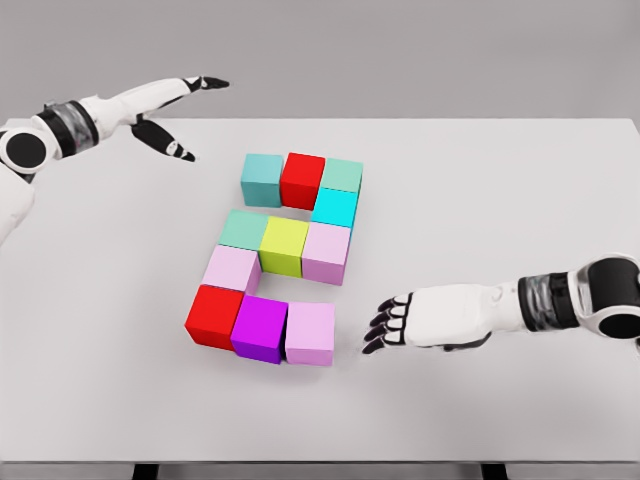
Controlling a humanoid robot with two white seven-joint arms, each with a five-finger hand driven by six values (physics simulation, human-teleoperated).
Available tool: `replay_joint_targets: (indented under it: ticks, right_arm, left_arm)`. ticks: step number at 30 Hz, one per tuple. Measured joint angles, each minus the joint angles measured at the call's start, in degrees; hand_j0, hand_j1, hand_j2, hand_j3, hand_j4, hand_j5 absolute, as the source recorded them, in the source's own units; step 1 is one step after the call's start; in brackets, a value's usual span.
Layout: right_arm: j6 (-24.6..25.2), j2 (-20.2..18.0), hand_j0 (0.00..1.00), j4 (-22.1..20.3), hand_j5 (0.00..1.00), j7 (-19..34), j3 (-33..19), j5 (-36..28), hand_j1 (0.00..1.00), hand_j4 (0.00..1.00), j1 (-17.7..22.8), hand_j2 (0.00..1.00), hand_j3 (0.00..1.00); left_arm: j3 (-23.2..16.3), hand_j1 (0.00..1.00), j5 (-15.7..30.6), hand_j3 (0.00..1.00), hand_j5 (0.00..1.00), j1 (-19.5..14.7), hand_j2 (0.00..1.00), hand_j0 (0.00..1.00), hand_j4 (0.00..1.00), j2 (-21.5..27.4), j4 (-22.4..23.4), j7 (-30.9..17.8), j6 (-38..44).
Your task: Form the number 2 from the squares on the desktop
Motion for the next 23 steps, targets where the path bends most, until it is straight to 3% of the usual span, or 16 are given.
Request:
replay_joint_targets:
  ticks: [3,6,11,23]
  right_arm:
    - [0.03,-1.23,1.00,0.04,1.00,0.12,-7.89,-4.53,1.00,1.00,-0.17,1.00,1.00]
    - [0.04,-1.36,1.00,0.05,1.00,0.17,-11.01,-10.81,1.00,1.00,-0.53,1.00,1.00]
    - [0.01,-1.68,1.00,0.05,1.00,0.20,-12.52,-15.05,1.00,1.00,0.00,1.00,1.00]
    - [0.00,-2.21,1.00,0.06,1.00,0.21,-13.34,-16.01,1.00,1.00,0.09,1.00,1.00]
  left_arm:
    - [0.01,1.00,0.34,1.00,1.00,0.00,1.00,1.00,1.00,1.96,-0.05,0.03,-0.31]
    - [0.02,1.00,0.71,1.00,1.00,0.09,1.00,1.00,1.00,3.32,0.07,0.16,-0.42]
    - [-0.06,1.00,0.87,1.00,1.00,0.88,1.00,1.00,1.00,4.93,0.08,0.26,-0.48]
    - [-0.23,1.00,0.47,1.00,1.00,1.85,1.00,1.00,1.00,5.88,0.14,0.11,-0.49]
